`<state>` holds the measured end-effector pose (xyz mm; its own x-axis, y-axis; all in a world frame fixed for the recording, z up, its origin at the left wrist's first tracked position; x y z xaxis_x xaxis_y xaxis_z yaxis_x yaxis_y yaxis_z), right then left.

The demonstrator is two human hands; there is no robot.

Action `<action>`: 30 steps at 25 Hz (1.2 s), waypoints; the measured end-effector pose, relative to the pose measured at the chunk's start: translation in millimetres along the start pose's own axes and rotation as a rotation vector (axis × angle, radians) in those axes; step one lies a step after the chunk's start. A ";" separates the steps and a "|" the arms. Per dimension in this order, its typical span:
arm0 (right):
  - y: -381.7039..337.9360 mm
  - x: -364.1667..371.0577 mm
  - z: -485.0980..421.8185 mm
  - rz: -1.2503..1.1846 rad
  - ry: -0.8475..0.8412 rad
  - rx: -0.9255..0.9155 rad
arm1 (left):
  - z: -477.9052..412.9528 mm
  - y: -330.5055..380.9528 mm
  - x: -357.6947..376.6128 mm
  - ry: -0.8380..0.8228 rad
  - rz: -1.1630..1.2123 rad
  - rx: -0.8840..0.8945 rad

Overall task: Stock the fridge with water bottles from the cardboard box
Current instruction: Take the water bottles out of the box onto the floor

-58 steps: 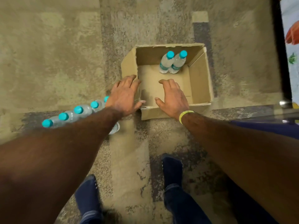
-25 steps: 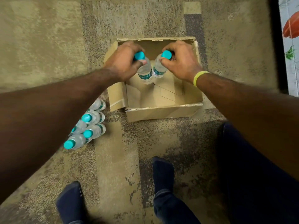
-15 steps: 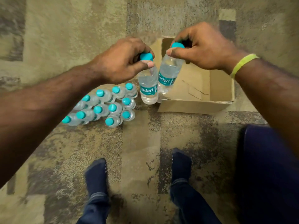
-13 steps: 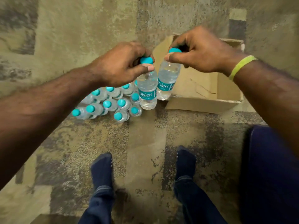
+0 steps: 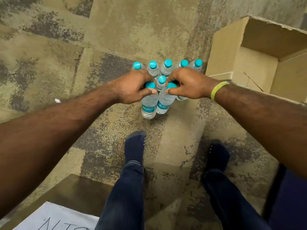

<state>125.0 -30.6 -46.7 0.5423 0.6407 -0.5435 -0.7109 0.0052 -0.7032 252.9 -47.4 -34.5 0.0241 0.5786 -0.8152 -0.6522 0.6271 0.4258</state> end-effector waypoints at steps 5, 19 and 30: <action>11.3 37.7 -25.3 0.100 -0.019 0.047 | -1.8 -27.9 36.3 -0.016 -0.006 -0.134; 23.3 78.5 -48.0 0.146 0.062 0.116 | -11.3 -60.2 79.9 -0.036 -0.065 -0.322; 18.6 80.2 -65.6 0.243 0.089 0.124 | -0.9 -74.7 91.3 0.055 -0.034 -0.368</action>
<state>184.5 -29.5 -133.4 0.3822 0.5650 -0.7312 -0.8715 -0.0427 -0.4886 303.1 -41.9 -141.1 0.0161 0.5260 -0.8503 -0.8807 0.4101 0.2370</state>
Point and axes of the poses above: each hand's wrist, its own z-axis away from the middle knuckle, its own x-axis out of the palm, y = z × x, the point moved 8 cm from there along -z, towards the middle knuckle, and after that the axes turned 11 degrees about -z, right-handed, at the moved point
